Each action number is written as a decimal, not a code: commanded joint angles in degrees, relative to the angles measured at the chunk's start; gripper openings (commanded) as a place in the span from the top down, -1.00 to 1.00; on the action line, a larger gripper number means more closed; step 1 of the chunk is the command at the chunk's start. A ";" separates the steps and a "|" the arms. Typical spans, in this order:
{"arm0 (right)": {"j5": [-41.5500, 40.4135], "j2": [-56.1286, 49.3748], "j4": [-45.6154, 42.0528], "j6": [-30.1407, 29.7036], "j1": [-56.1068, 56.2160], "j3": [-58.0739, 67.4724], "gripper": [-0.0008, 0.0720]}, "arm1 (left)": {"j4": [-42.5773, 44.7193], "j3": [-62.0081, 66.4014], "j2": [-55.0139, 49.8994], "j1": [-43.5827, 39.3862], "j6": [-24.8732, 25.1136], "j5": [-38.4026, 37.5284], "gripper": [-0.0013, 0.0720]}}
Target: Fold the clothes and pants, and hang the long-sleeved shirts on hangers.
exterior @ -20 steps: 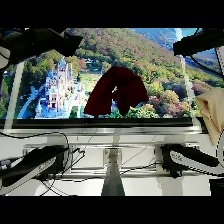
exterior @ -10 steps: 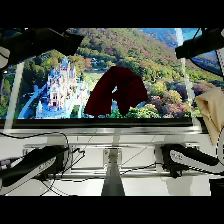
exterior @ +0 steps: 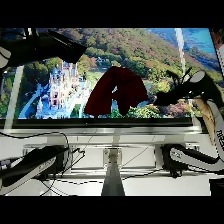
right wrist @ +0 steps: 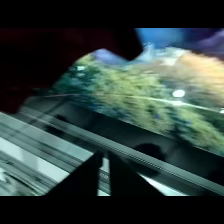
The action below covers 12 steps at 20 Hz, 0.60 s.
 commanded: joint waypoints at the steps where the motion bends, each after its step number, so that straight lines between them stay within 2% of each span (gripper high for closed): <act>1: -13.38 0.00 15.45 0.31 5.11 -10.88 0.14 | 0.04 0.00 -0.02 0.00 -0.04 -0.94 -0.94; 2: -16.24 0.00 17.25 1.29 6.99 -11.63 -0.20 | 0.04 0.00 -0.02 0.00 -0.04 -0.94 -0.94; 7: -29.22 -0.15 22.82 16.59 14.86 -11.74 -0.23 | 0.04 0.00 -0.02 0.00 -0.04 -0.92 -0.94; 12: -34.38 -3.10 23.37 25.33 19.45 -11.74 -0.22 | 0.02 0.00 -0.02 0.00 -0.04 -0.92 -0.94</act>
